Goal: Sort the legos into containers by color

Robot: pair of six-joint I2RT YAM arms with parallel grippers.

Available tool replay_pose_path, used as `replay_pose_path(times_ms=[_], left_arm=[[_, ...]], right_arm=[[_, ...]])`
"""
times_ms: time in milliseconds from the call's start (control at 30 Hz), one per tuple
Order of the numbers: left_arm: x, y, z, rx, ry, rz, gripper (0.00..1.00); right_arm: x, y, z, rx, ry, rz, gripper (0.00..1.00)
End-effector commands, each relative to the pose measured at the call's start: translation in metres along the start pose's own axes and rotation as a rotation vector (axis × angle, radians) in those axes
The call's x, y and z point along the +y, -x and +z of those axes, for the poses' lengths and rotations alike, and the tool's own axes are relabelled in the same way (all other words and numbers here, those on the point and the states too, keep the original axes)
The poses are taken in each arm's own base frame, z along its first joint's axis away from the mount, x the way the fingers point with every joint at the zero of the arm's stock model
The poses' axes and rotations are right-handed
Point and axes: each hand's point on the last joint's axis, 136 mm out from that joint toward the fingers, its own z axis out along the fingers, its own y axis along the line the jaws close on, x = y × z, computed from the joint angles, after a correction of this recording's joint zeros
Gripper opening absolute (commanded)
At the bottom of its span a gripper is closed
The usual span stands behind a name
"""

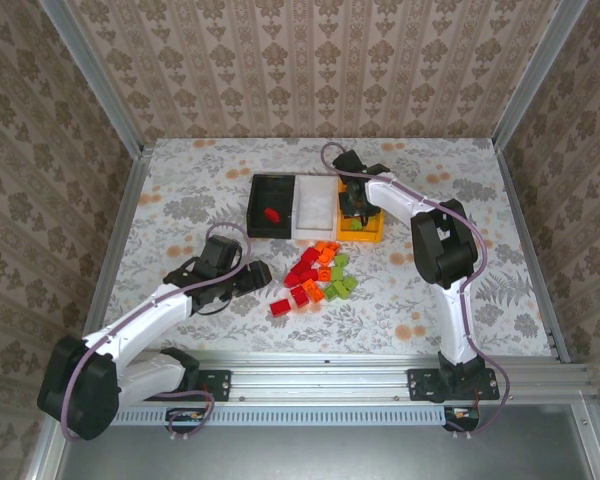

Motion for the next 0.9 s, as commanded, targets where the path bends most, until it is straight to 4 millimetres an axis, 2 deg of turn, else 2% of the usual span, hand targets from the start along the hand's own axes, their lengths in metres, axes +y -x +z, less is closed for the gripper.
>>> replay_pose_path(times_ms=[0, 167, 433, 567, 633, 733, 800, 867], left_arm=[[0.002, 0.004, -0.005, -0.016, 0.003, 0.010, 0.81], [0.001, 0.004, -0.005, -0.016, -0.001, 0.008, 0.81], [-0.001, 0.006, -0.007, -0.022, -0.005, 0.013, 0.81], [-0.001, 0.010, -0.011, -0.034, -0.001, 0.015, 0.80], [0.002, 0.014, -0.013, -0.054, 0.006, 0.004, 0.81], [0.008, 0.025, -0.018, -0.084, 0.010, -0.031, 0.81], [0.017, 0.033, -0.021, -0.100, 0.025, -0.061, 0.81], [0.021, 0.037, -0.022, -0.099, 0.033, -0.075, 0.81]], right_arm=[[0.001, 0.003, 0.001, -0.013, -0.015, -0.006, 0.36], [-0.001, -0.002, 0.002, -0.005, -0.028, -0.012, 0.34], [-0.012, 0.020, -0.047, -0.124, -0.035, 0.005, 0.34], [-0.008, 0.027, -0.072, -0.170, -0.024, -0.003, 0.33], [0.002, 0.027, -0.086, -0.191, -0.008, -0.020, 0.33], [0.029, 0.025, -0.110, -0.236, 0.025, -0.058, 0.33], [0.056, 0.019, -0.123, -0.259, 0.052, -0.107, 0.34], [0.082, 0.014, -0.127, -0.258, 0.066, -0.160, 0.34]])
